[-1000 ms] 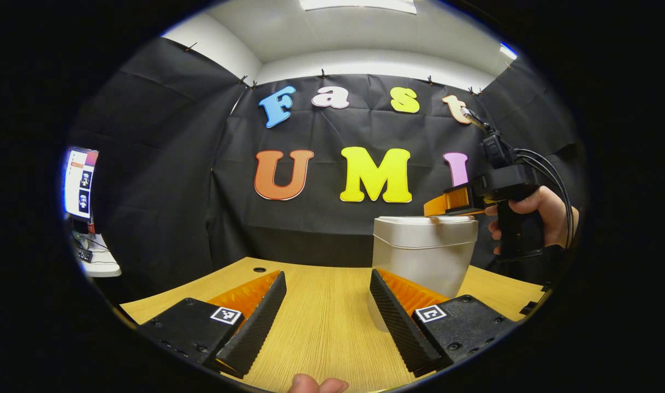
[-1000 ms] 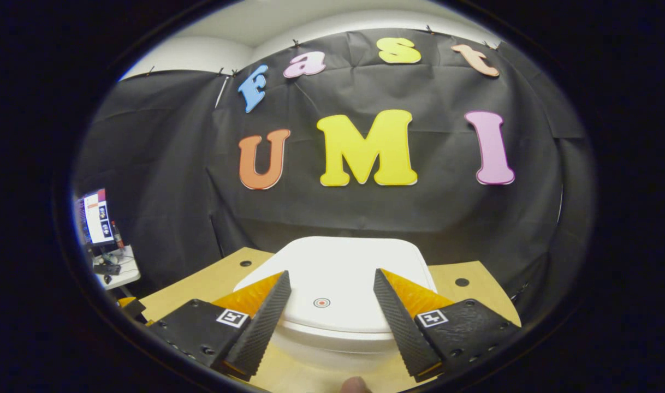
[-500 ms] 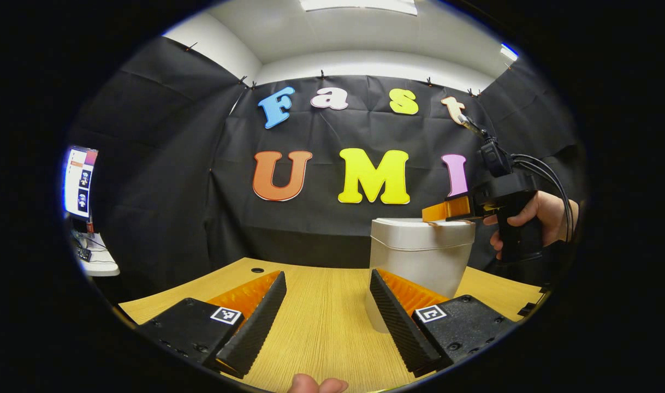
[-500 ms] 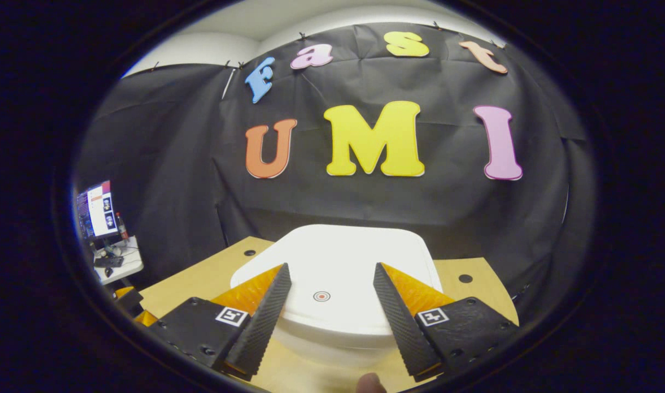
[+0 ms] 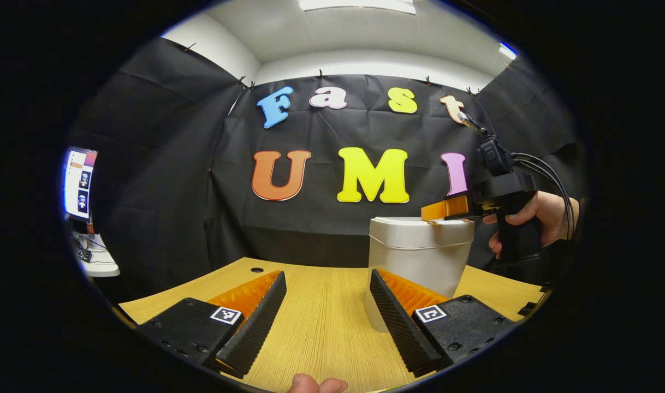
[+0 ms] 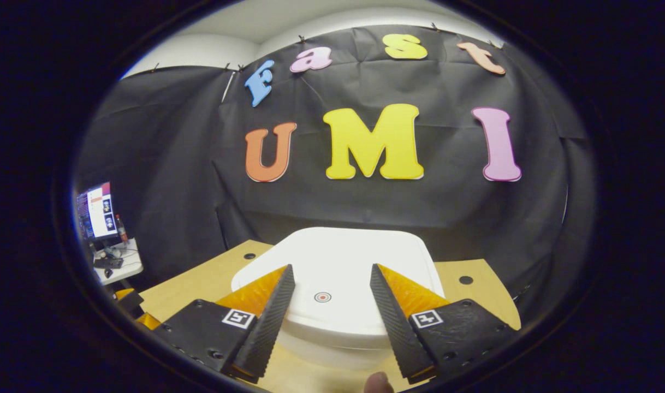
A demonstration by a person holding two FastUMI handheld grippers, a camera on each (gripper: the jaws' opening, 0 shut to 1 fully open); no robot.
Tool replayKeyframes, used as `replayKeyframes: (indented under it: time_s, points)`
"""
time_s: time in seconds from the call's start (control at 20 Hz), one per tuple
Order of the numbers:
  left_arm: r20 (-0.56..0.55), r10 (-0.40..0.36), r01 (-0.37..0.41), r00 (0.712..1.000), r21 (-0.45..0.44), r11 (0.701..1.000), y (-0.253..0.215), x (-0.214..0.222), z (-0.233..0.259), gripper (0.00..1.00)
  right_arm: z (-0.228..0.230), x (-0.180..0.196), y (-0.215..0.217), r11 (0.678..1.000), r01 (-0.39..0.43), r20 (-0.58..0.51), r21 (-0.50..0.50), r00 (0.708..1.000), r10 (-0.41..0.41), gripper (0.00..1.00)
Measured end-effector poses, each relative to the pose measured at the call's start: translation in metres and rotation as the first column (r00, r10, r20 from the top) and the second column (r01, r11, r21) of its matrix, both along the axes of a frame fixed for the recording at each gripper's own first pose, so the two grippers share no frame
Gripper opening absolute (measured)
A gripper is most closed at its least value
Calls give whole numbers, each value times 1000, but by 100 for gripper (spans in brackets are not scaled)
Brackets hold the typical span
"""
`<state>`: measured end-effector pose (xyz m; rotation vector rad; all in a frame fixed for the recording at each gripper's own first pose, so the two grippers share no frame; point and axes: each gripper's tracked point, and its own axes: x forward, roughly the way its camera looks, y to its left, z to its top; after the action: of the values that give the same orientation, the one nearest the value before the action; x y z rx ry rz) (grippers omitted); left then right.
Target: Press the lid of the desktop garbage bin to open it, pick up the crumpled paper on the desktop and throw it into the bin, then pick up the pop can on the desktop and drop it into the bin, and finally close the garbage bin lid.
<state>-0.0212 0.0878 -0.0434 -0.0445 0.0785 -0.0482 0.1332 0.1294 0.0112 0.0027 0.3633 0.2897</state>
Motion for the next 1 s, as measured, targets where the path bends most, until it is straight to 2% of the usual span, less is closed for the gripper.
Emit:
replayKeyframes:
  time_s: [0.2, 0.25, 0.35, 0.5, 0.65, 0.8, 0.85, 0.9, 0.95, 1.0]
  points:
    - [7, 28, -29, 1000, 58, 998, 9, 2, 0, 99, 6, 1, 2, 999, 14, 37, 30, 999, -16, 87]
    - [4, 12, -12, 1000, 51, 999, 4, 4, -2, 99, 6, 0, 2, 1000, 13, 44, 22, 999, -14, 87]
    - [-6, -27, 27, 1000, 43, 999, -5, 2, -7, 98, 11, 0, 1, 999, 27, 74, 20, 997, -28, 99]
    - [-12, -60, 61, 998, 18, 998, -14, 2, -9, 98, 12, -4, -12, 994, 92, 105, 57, 990, -98, 97]
    - [-7, -56, 56, 998, 20, 998, -7, 1, -7, 98, 20, -24, -27, 984, 149, 164, 98, 973, -163, 97]
    - [6, -25, 25, 1000, 27, 999, 5, 4, -5, 98, 22, -56, -49, 977, 197, 243, 83, 947, -211, 96]
    - [4, -24, 24, 1000, 25, 999, 6, 4, -6, 98, 19, -68, -54, 974, 209, 257, 82, 940, -223, 92]
    - [1, -24, 24, 1000, 24, 999, 7, 4, -7, 98, 18, -79, -58, 973, 213, 267, 83, 936, -228, 96]
    - [-2, -23, 23, 1000, 24, 999, 7, 5, -9, 98, 13, -90, -63, 972, 222, 266, 82, 935, -236, 93]
    - [-4, -25, 25, 1000, 24, 999, 6, 5, -8, 98, 8, -100, -70, 969, 233, 266, 80, 932, -246, 95]
